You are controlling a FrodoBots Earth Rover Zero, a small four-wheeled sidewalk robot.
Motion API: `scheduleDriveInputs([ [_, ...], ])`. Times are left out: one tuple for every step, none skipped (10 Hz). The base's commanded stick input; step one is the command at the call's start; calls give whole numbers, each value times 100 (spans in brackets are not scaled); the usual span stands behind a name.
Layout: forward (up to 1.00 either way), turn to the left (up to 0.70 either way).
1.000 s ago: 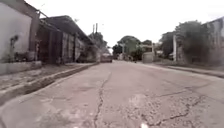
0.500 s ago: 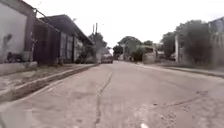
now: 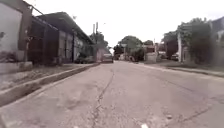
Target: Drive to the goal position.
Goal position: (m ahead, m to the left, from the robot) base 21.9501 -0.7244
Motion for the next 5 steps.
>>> scheduleDriveInputs([
  [70,0],
  [70,0],
  [70,0],
  [70,0],
  [70,0],
])
